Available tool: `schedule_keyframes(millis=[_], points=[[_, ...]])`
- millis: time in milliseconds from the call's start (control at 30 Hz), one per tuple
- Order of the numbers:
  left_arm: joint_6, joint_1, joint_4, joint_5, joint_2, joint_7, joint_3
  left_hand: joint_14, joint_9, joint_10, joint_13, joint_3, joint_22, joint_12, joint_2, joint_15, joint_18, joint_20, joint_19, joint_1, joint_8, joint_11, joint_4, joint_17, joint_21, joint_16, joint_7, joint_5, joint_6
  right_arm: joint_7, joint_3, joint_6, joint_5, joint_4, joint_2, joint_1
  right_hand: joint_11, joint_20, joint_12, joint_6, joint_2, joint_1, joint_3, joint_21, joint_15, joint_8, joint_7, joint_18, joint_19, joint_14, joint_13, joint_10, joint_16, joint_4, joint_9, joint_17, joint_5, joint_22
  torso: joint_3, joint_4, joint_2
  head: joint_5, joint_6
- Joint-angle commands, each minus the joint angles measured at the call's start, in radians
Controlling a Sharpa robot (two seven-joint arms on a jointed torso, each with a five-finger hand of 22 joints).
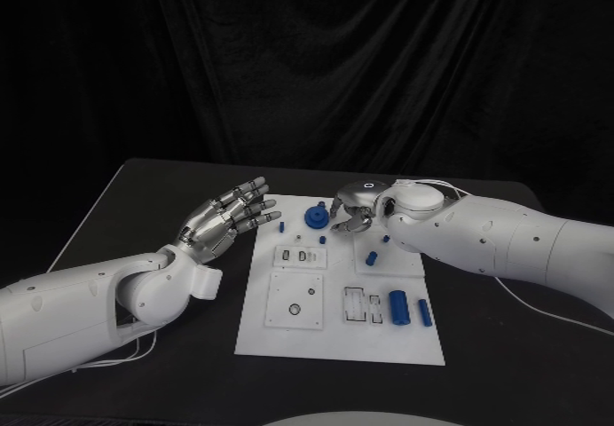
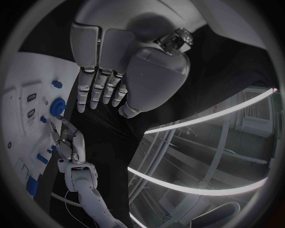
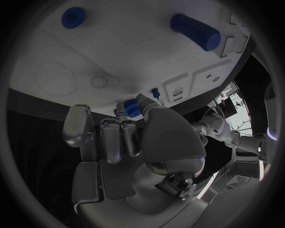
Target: Assemble the parts on the task board
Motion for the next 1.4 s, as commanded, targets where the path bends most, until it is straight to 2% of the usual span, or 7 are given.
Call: schedule_keyframes(millis=[33, 400, 600, 733, 900, 1067, 1400], points=[[0.013, -0.001, 0.002, -0.002, 0.001, 0.009, 0.001, 0.000, 0.001, -0.004, 0.000, 0.008, 0.001, 0.004, 0.001, 0.004, -0.008, 0.005, 0.000, -0.009, 0.004, 0.000, -0.001, 0.001, 0.004, 0.004, 0.005, -0.006, -0.001, -0.009, 0.001, 0.023, -0.003, 0.002, 0.003, -0.004, -0.001, 0.000, -0.008, 0.002, 0.013, 0.000, -0.006, -0.006, 0.009, -0.003, 0.001, 0.020, -0.009, 0.057, 0.152, -0.010, -0.004, -0.003, -0.004, 0.198, 0.001, 0.106, -0.0006, 0.0009, 0.000, 0.003, 0.000], [0.013, -0.001, 0.002, -0.002, 0.000, 0.009, 0.001, 0.000, 0.001, -0.004, 0.000, 0.008, 0.001, 0.004, 0.001, 0.004, -0.008, 0.005, 0.000, -0.009, 0.004, 0.000, -0.001, 0.001, 0.004, 0.004, 0.005, -0.006, -0.001, -0.006, 0.001, 0.023, -0.003, 0.002, 0.007, -0.007, -0.002, 0.000, -0.009, -0.013, 0.015, 0.004, -0.008, -0.015, 0.008, -0.015, -0.001, 0.022, -0.013, 0.054, 0.150, -0.013, -0.007, -0.005, -0.013, 0.195, 0.004, 0.104, -0.0013, 0.0049, 0.001, 0.000, 0.000], [0.013, -0.001, 0.002, -0.002, 0.000, 0.008, 0.001, 0.000, 0.001, -0.005, 0.000, 0.012, 0.002, 0.005, 0.002, 0.004, -0.008, 0.005, 0.000, -0.011, 0.004, 0.000, -0.001, 0.001, 0.004, 0.006, 0.006, -0.006, -0.002, 0.005, 0.001, 0.010, -0.003, 0.005, 0.005, -0.007, -0.003, -0.001, -0.010, 0.034, 0.020, 0.010, -0.011, -0.024, 0.007, 0.004, -0.001, 0.023, -0.015, 0.051, 0.151, -0.013, -0.013, -0.009, -0.005, 0.191, 0.008, 0.103, -0.0025, 0.0028, 0.000, 0.002, 0.000], [0.013, -0.001, 0.001, -0.002, 0.000, 0.007, 0.001, 0.000, 0.001, -0.005, 0.000, 0.012, 0.002, 0.005, 0.002, 0.004, -0.008, 0.005, 0.000, -0.011, 0.004, 0.000, -0.001, 0.001, 0.004, 0.006, 0.006, -0.006, -0.002, 0.025, 0.001, -0.011, -0.003, 0.008, 0.003, -0.008, -0.016, -0.009, -0.001, 0.143, 0.024, 0.044, -0.022, -0.017, 0.000, 0.094, -0.017, 0.021, -0.003, 0.057, 0.166, 0.006, -0.007, -0.044, 0.069, 0.197, 0.011, 0.113, -0.0013, 0.0002, 0.000, 0.004, -0.002], [0.014, -0.001, 0.000, -0.002, 0.001, 0.006, 0.001, 0.000, 0.001, -0.005, 0.000, 0.012, 0.002, 0.005, 0.002, 0.004, -0.008, 0.005, 0.000, -0.011, 0.004, 0.000, -0.001, 0.001, 0.004, 0.006, 0.006, -0.006, -0.002, 0.045, 0.001, -0.025, -0.003, 0.015, 0.001, -0.008, -0.030, -0.021, 0.004, 0.082, 0.043, 0.064, -0.055, -0.014, -0.013, 0.216, -0.032, 0.017, 0.011, 0.061, 0.174, 0.017, -0.003, -0.072, 0.236, 0.202, 0.016, 0.127, -0.0002, 0.0000, 0.000, 0.004, -0.004], [0.014, -0.002, 0.000, -0.002, 0.001, 0.006, 0.001, 0.000, 0.001, -0.005, 0.000, 0.012, 0.002, 0.005, 0.002, 0.004, -0.008, 0.005, 0.000, -0.011, 0.004, 0.000, -0.001, 0.001, 0.004, 0.006, 0.006, -0.006, -0.002, 0.054, 0.001, -0.029, -0.003, 0.022, -0.002, -0.008, -0.031, -0.023, 0.005, 0.067, 0.050, 0.066, -0.061, -0.018, -0.015, 0.257, -0.035, 0.017, 0.013, 0.061, 0.177, 0.019, -0.004, -0.073, 0.292, 0.202, 0.016, 0.131, -0.0001, -0.0001, 0.001, 0.005, -0.004], [0.014, -0.002, -0.001, -0.002, 0.001, 0.004, 0.001, 0.000, 0.001, -0.005, 0.000, 0.012, 0.002, 0.005, 0.002, 0.004, -0.008, 0.005, 0.000, -0.011, 0.004, 0.000, -0.001, 0.001, 0.004, 0.006, 0.006, -0.006, -0.002, 0.060, 0.001, -0.050, -0.003, 0.028, -0.006, -0.008, -0.032, -0.024, 0.004, 0.024, 0.056, 0.094, -0.053, -0.023, -0.017, 0.278, -0.037, 0.018, 0.014, 0.060, 0.176, 0.018, -0.007, -0.089, 0.336, 0.200, 0.019, 0.135, -0.0004, 0.0000, 0.001, 0.007, -0.002]])
